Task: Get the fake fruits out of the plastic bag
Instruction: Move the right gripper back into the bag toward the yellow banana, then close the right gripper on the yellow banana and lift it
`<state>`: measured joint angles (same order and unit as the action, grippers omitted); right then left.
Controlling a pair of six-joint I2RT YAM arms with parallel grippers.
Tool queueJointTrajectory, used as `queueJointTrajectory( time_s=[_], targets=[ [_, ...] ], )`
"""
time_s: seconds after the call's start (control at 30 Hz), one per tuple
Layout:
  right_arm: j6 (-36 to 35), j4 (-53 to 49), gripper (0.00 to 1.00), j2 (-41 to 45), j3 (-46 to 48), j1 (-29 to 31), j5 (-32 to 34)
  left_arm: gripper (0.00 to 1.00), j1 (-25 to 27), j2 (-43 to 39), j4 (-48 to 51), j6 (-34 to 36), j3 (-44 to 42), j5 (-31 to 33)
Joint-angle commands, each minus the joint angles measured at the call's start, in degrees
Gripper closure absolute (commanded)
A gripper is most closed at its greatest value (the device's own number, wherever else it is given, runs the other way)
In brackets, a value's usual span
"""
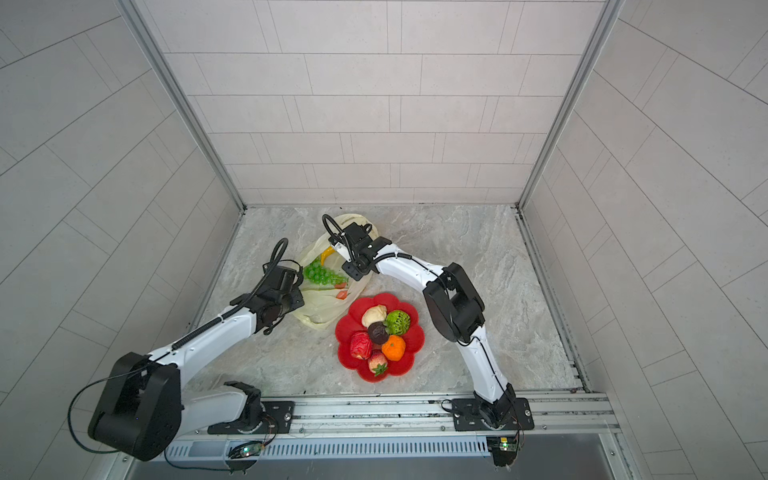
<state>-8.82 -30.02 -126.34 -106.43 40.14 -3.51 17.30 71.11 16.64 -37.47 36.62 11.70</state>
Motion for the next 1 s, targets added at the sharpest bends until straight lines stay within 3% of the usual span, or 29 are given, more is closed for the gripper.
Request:
queueJointTrajectory(
  time_s=[0.0, 0.27, 0.47, 0.97],
  targets=[
    [-3.69, -3.69, 0.55, -4.29, -6.35, -0.29, -0.58, 1.00, 0.10, -0.70, 0.91, 0.08, -0.70, 1.32],
    [-4.98, -4.89, 0.53, -13.39, -18.15, -2.22, 3.95, 1.00, -0.14, -2.76, 0.51, 0.05, -1.51, 1.57],
    [-6.07, -10.03, 0.54, -18.85, -26.18, -4.27, 1.74, 1.00, -0.56, -5.68, 0.10, -0.28, -2.86, 2.26],
    [-9.02, -16.51, 0.51, -26.83, -34.66, -5.57, -2.61, 1.00, -0.95, -6.42, 0.05, -0.45, -3.21, 2.16]
  ],
)
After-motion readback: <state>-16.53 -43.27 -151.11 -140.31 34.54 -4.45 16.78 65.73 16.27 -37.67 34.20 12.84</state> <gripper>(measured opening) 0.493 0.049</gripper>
